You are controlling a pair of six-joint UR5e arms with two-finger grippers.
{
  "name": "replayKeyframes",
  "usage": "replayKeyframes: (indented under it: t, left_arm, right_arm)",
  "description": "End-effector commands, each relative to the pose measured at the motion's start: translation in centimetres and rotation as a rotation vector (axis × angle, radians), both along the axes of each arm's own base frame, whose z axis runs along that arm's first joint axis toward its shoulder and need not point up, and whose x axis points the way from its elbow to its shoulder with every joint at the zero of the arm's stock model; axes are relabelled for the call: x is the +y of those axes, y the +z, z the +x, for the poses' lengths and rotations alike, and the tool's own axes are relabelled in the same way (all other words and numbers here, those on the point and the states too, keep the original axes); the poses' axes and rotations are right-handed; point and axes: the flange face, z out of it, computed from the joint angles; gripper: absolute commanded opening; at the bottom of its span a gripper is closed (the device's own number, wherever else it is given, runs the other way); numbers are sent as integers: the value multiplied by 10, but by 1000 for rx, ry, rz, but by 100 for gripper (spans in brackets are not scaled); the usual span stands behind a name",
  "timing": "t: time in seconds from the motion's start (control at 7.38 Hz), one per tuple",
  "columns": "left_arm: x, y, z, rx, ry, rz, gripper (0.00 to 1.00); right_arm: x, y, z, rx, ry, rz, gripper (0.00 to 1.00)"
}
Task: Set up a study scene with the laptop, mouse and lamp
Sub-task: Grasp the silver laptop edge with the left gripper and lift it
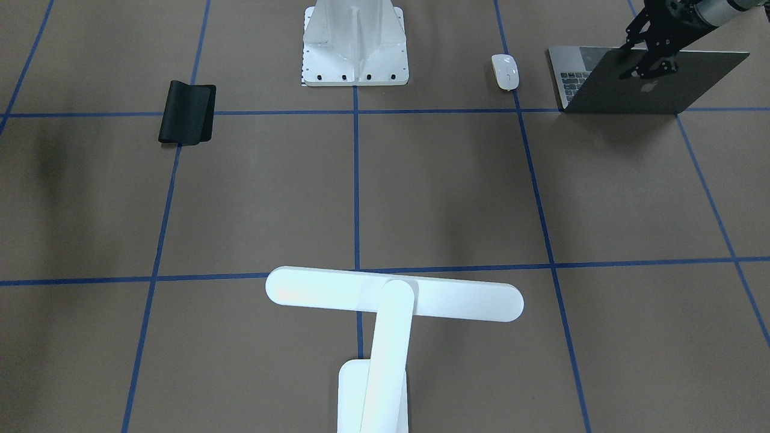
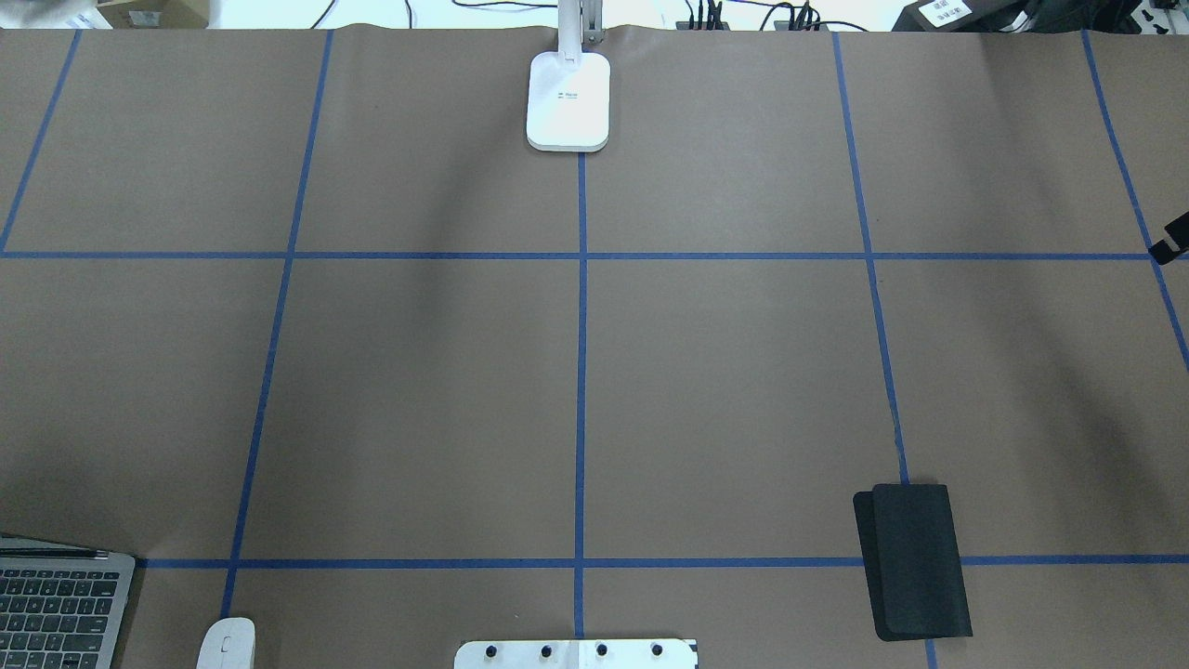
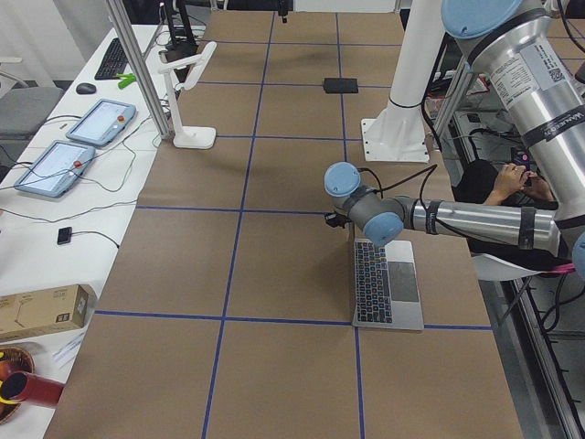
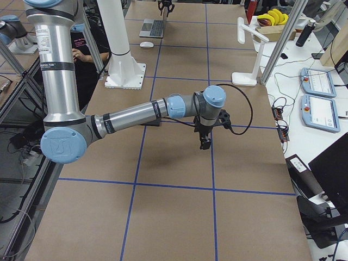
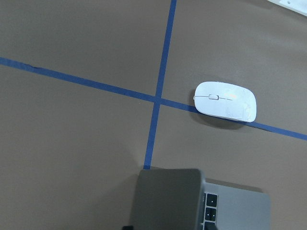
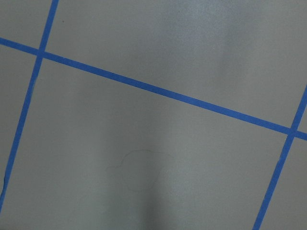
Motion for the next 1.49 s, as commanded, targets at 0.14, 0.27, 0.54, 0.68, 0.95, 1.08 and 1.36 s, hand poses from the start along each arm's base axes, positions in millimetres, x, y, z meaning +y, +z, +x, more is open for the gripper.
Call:
replayKeyframes:
  t: [0.14, 0.27, 0.54, 0.68, 0.95, 1.08, 1.36]
  left_arm:
    - [-3, 0, -9, 11, 1, 59, 41]
    - [-3, 1, -9, 9, 0, 58, 30]
    - [-3, 3, -9, 6, -2, 55, 20]
    - [-4, 3, -11, 6, -7, 56, 15]
    - [-5, 3, -13, 7, -14, 55, 9]
    - [-6, 3, -16, 7, -25, 55, 4]
    - [-12, 1, -25, 12, -55, 69, 2]
  right_arm:
    - [0, 4, -1, 3, -2, -7, 99]
    - [-1, 5, -1, 5, -2, -8, 99]
    - [-1, 6, -2, 5, -3, -11, 99]
    - [-1, 7, -2, 6, -5, -12, 99]
    - [-1, 9, -4, 7, -8, -15, 99]
    - [-1, 9, -4, 7, -7, -16, 99]
    - [-2, 8, -5, 7, -6, -17, 99]
